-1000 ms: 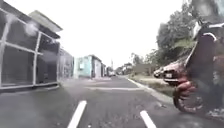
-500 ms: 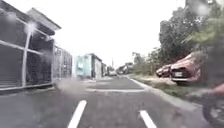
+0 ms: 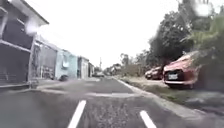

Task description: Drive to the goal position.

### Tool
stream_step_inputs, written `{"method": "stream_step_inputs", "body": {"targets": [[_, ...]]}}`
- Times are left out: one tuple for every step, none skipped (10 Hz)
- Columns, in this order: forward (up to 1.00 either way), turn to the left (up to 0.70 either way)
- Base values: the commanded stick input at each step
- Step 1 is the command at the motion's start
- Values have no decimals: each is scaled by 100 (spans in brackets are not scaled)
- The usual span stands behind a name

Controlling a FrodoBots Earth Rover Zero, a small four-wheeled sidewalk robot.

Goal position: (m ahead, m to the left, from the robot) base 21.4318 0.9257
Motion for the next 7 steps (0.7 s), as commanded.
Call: {"method": "stream_step_inputs", "body": {"targets": [[100, 2], [100, 6], [97, 10], [85, 2], [85, 0], [85, 0], [85, 0]]}}
